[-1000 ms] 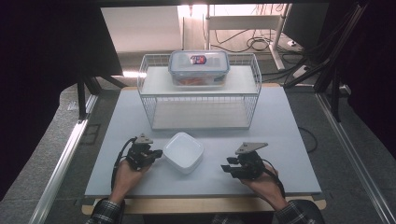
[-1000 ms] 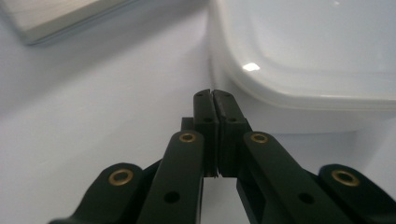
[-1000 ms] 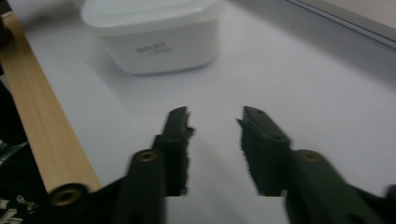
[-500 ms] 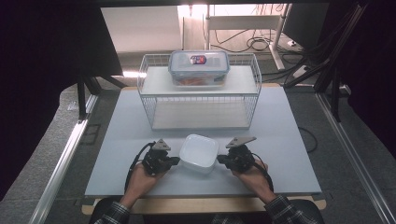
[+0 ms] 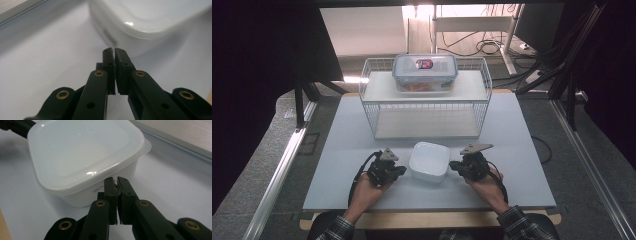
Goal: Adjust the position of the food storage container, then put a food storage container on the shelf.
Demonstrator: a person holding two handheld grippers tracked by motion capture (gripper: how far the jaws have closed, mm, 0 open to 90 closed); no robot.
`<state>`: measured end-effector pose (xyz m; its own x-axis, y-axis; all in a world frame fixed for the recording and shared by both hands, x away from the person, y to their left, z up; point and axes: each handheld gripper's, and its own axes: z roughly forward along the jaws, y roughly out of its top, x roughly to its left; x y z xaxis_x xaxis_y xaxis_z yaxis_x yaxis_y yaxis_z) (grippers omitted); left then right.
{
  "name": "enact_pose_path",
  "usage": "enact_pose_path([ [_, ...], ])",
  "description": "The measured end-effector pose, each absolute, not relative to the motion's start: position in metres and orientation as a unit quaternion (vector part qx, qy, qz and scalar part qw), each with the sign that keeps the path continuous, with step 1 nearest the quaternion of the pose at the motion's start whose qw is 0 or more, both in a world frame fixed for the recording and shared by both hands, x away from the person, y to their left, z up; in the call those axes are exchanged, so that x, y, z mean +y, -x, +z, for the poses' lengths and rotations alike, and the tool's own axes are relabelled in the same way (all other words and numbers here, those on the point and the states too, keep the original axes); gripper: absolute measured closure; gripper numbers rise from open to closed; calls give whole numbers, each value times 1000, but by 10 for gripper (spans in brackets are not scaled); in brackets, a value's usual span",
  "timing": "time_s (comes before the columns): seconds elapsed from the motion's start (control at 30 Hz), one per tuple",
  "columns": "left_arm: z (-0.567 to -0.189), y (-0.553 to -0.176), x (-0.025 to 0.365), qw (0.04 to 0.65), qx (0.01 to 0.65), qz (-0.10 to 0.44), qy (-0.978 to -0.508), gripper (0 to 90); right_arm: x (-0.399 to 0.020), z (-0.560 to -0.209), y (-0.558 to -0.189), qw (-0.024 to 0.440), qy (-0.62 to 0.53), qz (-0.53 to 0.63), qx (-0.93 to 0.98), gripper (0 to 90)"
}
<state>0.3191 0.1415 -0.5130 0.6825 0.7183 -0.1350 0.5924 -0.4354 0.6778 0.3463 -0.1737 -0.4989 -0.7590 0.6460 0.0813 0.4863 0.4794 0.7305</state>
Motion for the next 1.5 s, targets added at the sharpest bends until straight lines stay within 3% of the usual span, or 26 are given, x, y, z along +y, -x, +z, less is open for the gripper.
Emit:
enact_pose_path([
  [0.6, -516, -319, 123, 379, 359, 51, -852, 851, -182, -498, -365, 120, -344, 386, 847, 857],
  [0.67, -515, -317, 127, 374, 361, 62, -852, 813, -184, -495, -364, 134, -339, 385, 848, 814],
  [0.83, -512, -313, 143, 387, 370, 81, -841, 544, -194, -489, -357, 147, -329, 385, 850, 633],
  [1.07, -513, -305, 156, 395, 360, 101, -839, 281, -200, -485, -345, 150, -313, 393, 852, 365],
  [1.5, -516, -303, 163, 405, 350, 123, -835, 76, -204, -489, -345, 122, -306, 411, 850, 87],
])
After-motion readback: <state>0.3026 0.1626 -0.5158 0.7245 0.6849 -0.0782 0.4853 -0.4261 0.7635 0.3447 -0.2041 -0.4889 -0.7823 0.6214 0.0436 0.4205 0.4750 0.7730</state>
